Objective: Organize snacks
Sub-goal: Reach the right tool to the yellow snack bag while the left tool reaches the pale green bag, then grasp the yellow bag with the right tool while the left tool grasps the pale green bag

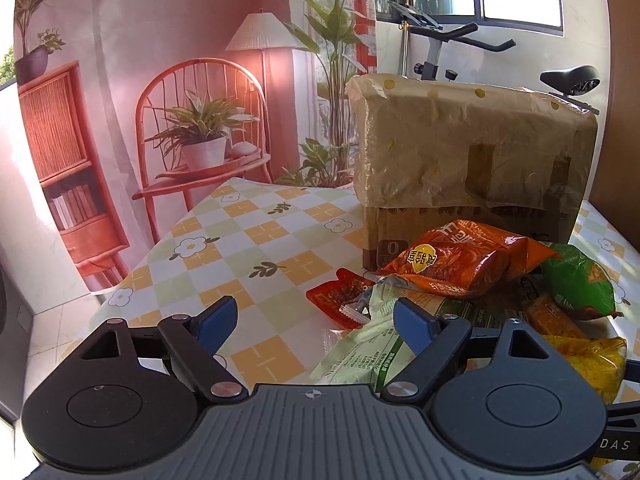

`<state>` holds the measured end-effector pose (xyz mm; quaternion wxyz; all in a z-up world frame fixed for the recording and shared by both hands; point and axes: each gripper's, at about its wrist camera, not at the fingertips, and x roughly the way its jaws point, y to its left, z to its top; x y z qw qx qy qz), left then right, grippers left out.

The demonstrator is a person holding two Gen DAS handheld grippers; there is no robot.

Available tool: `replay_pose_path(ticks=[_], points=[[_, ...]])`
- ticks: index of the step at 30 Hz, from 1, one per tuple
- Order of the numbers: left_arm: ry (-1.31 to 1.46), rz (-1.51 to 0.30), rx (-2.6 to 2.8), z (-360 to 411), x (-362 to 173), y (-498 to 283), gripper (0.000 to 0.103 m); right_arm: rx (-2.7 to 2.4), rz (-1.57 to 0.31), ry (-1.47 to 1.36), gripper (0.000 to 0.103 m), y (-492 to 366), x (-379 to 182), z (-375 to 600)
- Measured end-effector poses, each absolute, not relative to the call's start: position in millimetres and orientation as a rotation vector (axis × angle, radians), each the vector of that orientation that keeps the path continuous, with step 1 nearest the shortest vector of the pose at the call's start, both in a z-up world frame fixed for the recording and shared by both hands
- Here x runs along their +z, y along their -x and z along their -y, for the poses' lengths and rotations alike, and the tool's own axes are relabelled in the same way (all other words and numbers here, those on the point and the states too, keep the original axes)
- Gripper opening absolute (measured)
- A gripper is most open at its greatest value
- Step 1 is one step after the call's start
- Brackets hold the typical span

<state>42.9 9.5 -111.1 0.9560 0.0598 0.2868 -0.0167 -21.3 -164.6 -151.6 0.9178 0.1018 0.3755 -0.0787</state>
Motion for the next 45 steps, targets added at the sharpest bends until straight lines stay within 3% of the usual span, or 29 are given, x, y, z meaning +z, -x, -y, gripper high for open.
replay_pose_path(ticks=[4,5,25,38,45], points=[[-0.121,-0.602,-0.058,-5,-118,-45,0.087,-0.121,-0.783,-0.234,0.096,20,-155,167],[-0.122,-0.608,-0.072,-3,-121,-45,0.087,-0.109,-0.781,-0.234,0.085,20,-155,167],[-0.058,-0.708,-0.269,2,-131,-51,0.087,-0.064,-0.733,-0.221,0.082,22,-156,168],[0.441,-0.947,-0.324,-26,-163,-61,0.088,-0.052,-0.689,-0.181,0.081,22,-146,162],[0.546,-0.966,-0.296,-32,-174,-68,0.088,-0.051,-0.657,-0.154,0.081,10,-136,165]])
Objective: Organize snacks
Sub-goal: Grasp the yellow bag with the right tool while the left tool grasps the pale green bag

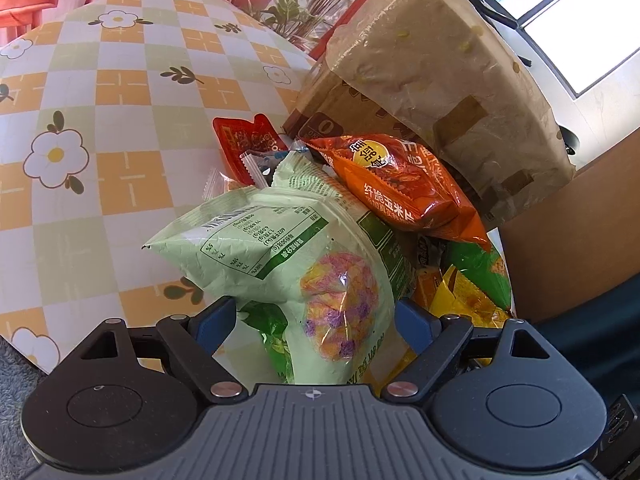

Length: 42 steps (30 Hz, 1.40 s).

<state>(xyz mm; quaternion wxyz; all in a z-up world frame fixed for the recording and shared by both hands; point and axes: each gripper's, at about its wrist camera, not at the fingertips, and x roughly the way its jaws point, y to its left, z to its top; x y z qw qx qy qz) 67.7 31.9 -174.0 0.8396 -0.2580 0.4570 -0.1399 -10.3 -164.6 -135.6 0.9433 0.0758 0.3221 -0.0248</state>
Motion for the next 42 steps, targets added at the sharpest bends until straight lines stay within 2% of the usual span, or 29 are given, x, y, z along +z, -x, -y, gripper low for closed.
replay_pose_path(ticks=[8,15,19,22,23,26,36,42], points=[[0.486,-0.948,-0.266,-20,-189,-85,0.093,-0.043,-0.696,-0.128,0.080,-17,-141,158],[0.540,-0.944,-0.271,-24,-206,-96,0.100,-0.026,-0.714,-0.130,0.080,-18,-147,157],[0.511,-0.935,-0.299,-17,-210,-100,0.100,-0.029,-0.716,-0.134,0.080,-17,-148,156],[0.466,-0.913,-0.312,-12,-206,-99,0.087,-0.029,-0.720,-0.134,0.080,-15,-149,155],[0.441,-0.902,-0.316,-11,-203,-96,0.080,-0.029,-0.720,-0.135,0.080,-14,-149,155],[0.361,-0.867,-0.306,-8,-190,-83,0.074,-0.032,-0.715,-0.140,0.080,-12,-147,157],[0.208,-0.700,-0.270,-15,-140,-49,0.074,-0.037,-0.699,-0.158,0.080,-1,-139,155],[0.169,-0.678,-0.241,-19,-129,-36,0.074,-0.047,-0.695,-0.157,0.080,6,-132,153]])
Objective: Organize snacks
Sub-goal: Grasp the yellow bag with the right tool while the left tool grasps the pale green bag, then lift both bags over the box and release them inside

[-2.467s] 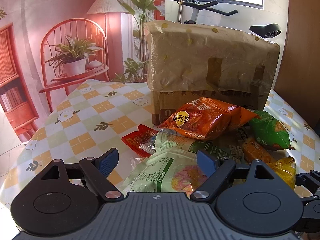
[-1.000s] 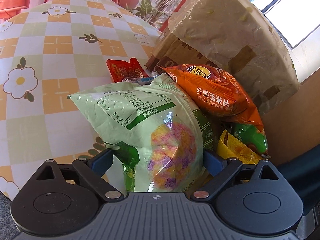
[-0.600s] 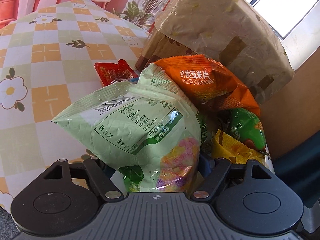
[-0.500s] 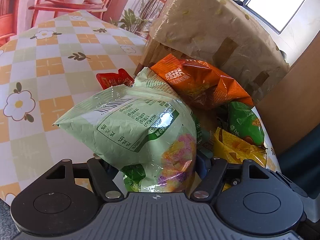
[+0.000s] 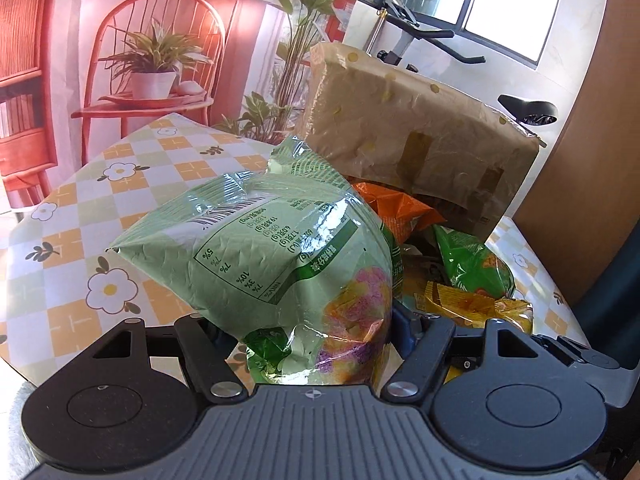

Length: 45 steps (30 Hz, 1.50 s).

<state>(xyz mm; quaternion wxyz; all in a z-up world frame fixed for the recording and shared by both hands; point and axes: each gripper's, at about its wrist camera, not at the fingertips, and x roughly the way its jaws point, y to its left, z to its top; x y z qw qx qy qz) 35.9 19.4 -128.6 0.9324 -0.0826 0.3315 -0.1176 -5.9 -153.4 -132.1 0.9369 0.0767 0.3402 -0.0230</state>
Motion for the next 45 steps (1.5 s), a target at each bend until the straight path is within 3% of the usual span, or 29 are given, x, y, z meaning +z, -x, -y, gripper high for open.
replay_pose_path(ticks=[12,29,45], points=[[0.117,-0.479,-0.189,-35,-95,-5,0.074,-0.045,-0.655,-0.143,0.080,20,-119,146],[0.087,-0.571,-0.123,-42,-111,-24,0.074,-0.046,-0.673,-0.167,0.080,16,-125,151],[0.029,-0.363,-0.137,-17,6,-78,0.075,0.015,-0.403,-0.079,0.080,-40,-2,190]])
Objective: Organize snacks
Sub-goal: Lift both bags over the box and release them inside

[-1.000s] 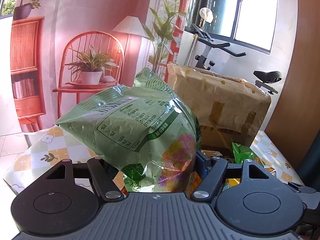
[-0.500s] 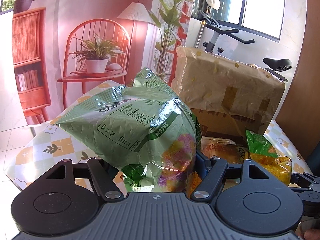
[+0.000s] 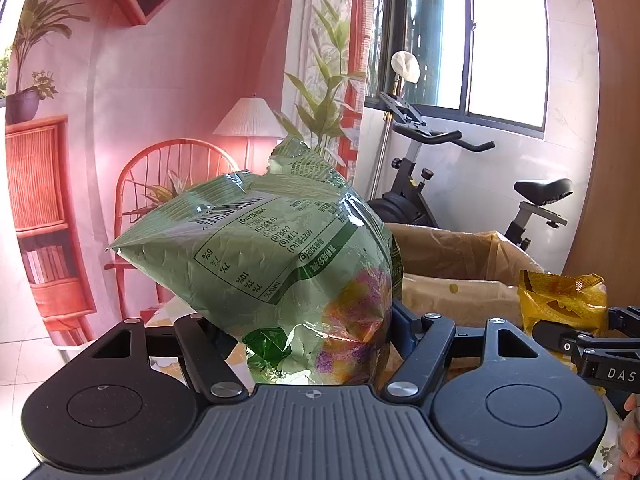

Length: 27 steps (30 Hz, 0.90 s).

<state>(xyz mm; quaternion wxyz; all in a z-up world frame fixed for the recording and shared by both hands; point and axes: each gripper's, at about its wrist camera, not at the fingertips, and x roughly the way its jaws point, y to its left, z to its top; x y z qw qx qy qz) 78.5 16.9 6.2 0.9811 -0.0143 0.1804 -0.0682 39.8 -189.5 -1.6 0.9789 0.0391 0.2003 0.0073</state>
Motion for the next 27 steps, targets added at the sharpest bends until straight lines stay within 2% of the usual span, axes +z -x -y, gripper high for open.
replay_pose_path(ticks=[6,11,19,24,27], points=[[-0.016,-0.295,-0.153,24,50,-127,0.075,-0.017,-0.307,0.028,0.080,-89,40,211],[-0.066,-0.297,-0.157,70,61,-187,0.075,-0.061,-0.257,0.073,0.080,-136,46,229],[-0.096,-0.371,-0.175,112,39,-260,0.075,-0.130,-0.278,0.030,0.080,-202,22,262],[-0.080,-0.471,-0.234,114,15,-284,0.082,-0.119,-0.367,-0.003,0.081,-219,-1,270],[-0.085,-0.494,-0.258,109,5,-284,0.085,-0.104,-0.401,-0.025,0.092,-221,-9,274]])
